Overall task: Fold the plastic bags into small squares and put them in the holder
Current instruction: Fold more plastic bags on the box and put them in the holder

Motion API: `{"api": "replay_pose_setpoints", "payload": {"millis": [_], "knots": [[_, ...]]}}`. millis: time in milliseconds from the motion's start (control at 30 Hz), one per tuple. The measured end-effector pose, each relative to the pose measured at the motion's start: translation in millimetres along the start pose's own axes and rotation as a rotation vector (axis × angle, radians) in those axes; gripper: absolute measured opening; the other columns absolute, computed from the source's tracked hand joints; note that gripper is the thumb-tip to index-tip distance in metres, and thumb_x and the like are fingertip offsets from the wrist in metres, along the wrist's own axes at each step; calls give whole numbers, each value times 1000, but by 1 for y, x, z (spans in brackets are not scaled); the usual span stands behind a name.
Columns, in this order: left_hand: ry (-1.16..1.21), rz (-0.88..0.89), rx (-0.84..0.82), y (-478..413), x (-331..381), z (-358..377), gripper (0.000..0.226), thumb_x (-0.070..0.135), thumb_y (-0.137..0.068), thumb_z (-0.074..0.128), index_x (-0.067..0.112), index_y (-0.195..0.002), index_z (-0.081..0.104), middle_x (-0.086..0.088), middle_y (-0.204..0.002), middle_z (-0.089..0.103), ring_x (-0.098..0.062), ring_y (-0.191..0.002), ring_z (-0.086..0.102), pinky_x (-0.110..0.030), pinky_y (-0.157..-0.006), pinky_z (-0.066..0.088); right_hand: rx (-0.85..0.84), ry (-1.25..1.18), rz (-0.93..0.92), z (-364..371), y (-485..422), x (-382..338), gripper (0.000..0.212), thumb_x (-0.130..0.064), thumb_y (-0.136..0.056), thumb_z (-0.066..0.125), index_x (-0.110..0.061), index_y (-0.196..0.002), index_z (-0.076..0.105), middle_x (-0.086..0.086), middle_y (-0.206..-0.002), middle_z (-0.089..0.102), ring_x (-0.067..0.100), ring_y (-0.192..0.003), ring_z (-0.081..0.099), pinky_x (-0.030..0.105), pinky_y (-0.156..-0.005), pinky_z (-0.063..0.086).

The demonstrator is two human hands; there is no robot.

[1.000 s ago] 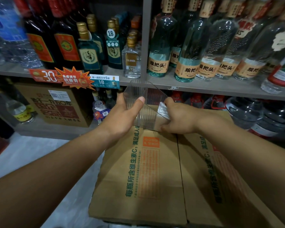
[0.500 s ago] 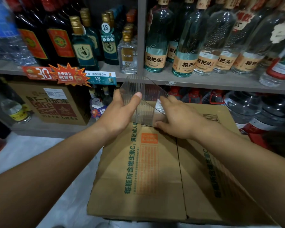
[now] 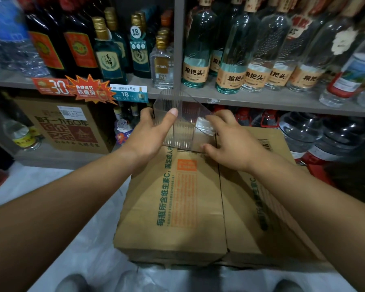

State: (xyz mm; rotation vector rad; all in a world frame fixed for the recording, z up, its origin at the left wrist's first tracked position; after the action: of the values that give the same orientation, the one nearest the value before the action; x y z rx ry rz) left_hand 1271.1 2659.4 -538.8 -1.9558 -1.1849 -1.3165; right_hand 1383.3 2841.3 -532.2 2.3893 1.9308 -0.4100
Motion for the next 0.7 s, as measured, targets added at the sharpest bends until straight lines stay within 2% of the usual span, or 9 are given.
{"api": "replay_pose_setpoints", "payload": {"millis": [67,133,233,333,400,467,567,633,700], "knots": [[-37,-35,8,9,-2,-7,94,79,-85,52,23,-154,23,-4,-150,49,-24,-134,50,-47,-114,39,69,-8,32,-8,14,2,61,-44,-91,66,-19,-142,45,2,-141,37,25,-109,60,40,-87,54],[-94,-44,22,24,-4,-12,85,66,-90,59,16,-152,28,-8,-143,52,-23,-124,54,-40,-107,43,118,-31,51,-15,31,2,43,-39,-93,65,-18,-128,55,3,-126,47,23,-98,61,38,-80,53],[-220,-21,42,58,-10,-17,50,46,-95,64,12,-129,50,-5,-113,64,-21,-99,62,-35,-89,50,105,-61,32,-20,65,-10,20,-31,-94,64,-16,-106,64,1,-100,60,21,-89,60,40,-77,52],[-329,102,-5,106,-17,-14,18,31,-95,63,13,-95,64,-1,-81,68,-12,-74,62,-26,-69,47,6,-165,-2,-18,111,-34,11,-29,-94,64,-21,-100,67,-8,-93,66,15,-89,63,38,-77,54],[-367,188,-102,147,-23,-9,15,27,-94,62,17,-85,66,-1,-74,68,-13,-68,62,-30,-67,48,-85,-269,-57,-12,147,-52,6,-31,-94,64,-26,-96,67,-12,-90,68,7,-84,64,34,-75,56],[-420,248,-276,187,-36,-1,18,30,-94,62,21,-79,67,1,-70,67,-13,-65,63,-31,-64,49,-180,-331,-124,-1,181,-68,5,-30,-93,65,-30,-89,66,-13,-81,68,2,-75,64,27,-69,54],[-579,302,-513,235,-76,15,23,40,-92,60,24,-77,65,9,-63,62,-6,-62,59,-19,-56,43,-290,-348,-199,37,221,-79,9,-30,-93,64,-26,-87,69,-14,-76,66,3,-68,62,20,-62,48],[-667,239,-636,250,-122,30,29,48,-87,48,26,-79,65,13,-68,62,-1,-67,57,-16,-62,44,-441,-310,-176,84,244,-76,10,-31,-95,63,-24,-91,69,-16,-78,63,4,-70,59,22,-64,46],[-714,54,-740,255,-183,47,37,53,-85,42,27,-85,68,12,-86,70,-5,-82,62,-29,-79,52,-602,-276,-80,144,266,-60,11,-30,-97,62,-22,-96,69,-12,-86,66,8,-73,57,26,-66,42]]}}
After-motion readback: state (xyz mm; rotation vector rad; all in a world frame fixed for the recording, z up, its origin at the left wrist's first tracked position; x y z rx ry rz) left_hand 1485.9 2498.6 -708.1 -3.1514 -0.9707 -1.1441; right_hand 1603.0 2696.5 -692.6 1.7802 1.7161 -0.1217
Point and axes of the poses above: each hand's wrist, its own y-axis away from the middle knuckle, its own z-axis out of the palm, x = y × z, the point moved 3 cm from there along -y, towards the middle knuckle
